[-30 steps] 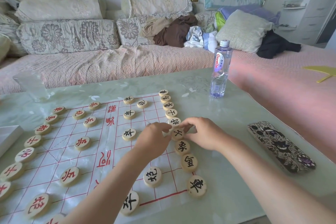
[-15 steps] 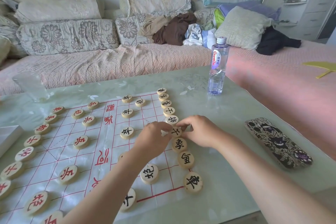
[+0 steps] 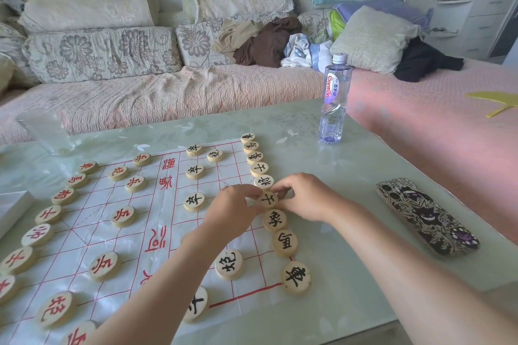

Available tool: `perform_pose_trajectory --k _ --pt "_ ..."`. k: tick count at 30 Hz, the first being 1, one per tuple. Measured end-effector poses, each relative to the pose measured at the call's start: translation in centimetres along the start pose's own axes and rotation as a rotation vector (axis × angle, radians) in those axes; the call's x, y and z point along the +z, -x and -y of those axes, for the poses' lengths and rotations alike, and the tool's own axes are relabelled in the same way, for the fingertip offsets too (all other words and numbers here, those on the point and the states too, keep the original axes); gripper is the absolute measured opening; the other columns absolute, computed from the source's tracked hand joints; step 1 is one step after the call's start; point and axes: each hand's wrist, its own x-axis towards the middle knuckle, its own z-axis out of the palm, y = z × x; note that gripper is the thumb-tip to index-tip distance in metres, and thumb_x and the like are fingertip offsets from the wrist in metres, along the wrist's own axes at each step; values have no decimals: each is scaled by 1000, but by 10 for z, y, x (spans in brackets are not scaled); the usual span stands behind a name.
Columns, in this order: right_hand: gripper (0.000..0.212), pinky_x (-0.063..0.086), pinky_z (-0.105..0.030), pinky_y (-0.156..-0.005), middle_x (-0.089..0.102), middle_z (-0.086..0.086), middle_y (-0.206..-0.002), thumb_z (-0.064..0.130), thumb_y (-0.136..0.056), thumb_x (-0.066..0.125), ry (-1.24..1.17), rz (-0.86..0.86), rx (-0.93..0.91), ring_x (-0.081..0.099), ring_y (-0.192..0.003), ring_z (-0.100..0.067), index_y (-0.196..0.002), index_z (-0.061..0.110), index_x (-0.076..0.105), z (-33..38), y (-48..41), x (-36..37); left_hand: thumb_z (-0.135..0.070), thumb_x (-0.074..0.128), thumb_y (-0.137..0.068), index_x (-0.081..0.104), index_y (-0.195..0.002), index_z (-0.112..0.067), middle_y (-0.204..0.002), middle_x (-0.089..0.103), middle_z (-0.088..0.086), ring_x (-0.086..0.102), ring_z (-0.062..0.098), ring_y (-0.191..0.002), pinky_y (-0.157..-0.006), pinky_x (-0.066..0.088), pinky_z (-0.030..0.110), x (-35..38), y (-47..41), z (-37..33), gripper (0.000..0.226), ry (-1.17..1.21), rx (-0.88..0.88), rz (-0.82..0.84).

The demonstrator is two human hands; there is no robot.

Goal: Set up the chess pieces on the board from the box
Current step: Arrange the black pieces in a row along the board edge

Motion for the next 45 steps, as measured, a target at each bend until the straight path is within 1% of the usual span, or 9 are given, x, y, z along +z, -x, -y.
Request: perform_pose_trajectory --k 4,8,18,22,27,32,38,41,45 --pt "28 35 -11 -59 67 13 -101 37 -85 75 -10 -16 32 49 -63 5 -112 34 71 2 7 -9 -33 65 -86 61 -120 -35 -111 61 -18 57 6 -90 -78 47 25 -5 10 -2 34 -33 17 -24" --pt "21 34 -9 -60 66 14 -97 21 -85 72 27 -7 52 51 -65 7 -103 32 70 2 16 -14 -28 65 -86 64 -104 -38 -99 62 -18 57 3 -86 -77 51 26 -9 24 0 21 -26 59 -32" --pt "17 38 -10 -55 70 14 -91 45 -84 74 -65 68 139 59 -73 2 -95 34 73 8 31 -6 -38 67 -83 65 -110 -39 -90 66 -23 56 6 -91 -82 50 26 -3 36 -8 26 -24 3 71" --pt "21 34 -5 -51 68 13 -90 42 -84 76 -78 55 137 57 -70 3 -102 30 75 10 31 -4 -40 69 -81 65 -103 -38 -90 66 -22 57 7 -91 -81 51 29 -3 38 -8 22 -50 -6 69" --pt "14 48 -18 -64 68 16 -87 40 -82 74 -41 -22 193 65 -82 -7 -94 32 74 9 29 -9 -39 70 -80 63 -103 -39 -94 63 -19 57 8 -88 -79 50 27 -4 41 -9 23 -49 -9 52" --pt "25 35 -7 -42 67 15 -83 48 -75 81 -83 64 200 57 -59 6 -92 32 73 10 33 -10 -39 68 -82 64 -114 -42 -96 59 -19 55 10 -97 -83 49 30 -4 42 -9 32 -67 33 66" --pt "21 50 -23 -62 68 14 -87 51 -78 77 -54 -17 210 65 -79 -7 -87 33 74 10 32 -5 -42 69 -80 66 -104 -37 -99 61 -15 54 10 -97 -83 49 30 -1 44 -6 25 -85 36 27" --pt "18 45 -16 -51 69 15 -90 49 -78 77 -61 44 220 63 -75 -3 -87 34 73 10 35 -10 -42 68 -82 62 -115 -40 -99 59 -16 52 11 -99 -84 47 30 -1 44 -10 33 -73 52 44" --pt "16 44 -16 -65 70 13 -91 44 -76 82 -70 75 194 65 -83 -5 -85 36 71 8 34 -8 -47 67 -82 64 -115 -39 -100 60 -14 48 12 -101 -84 44 28 2 44 -11 34 -88 56 40"
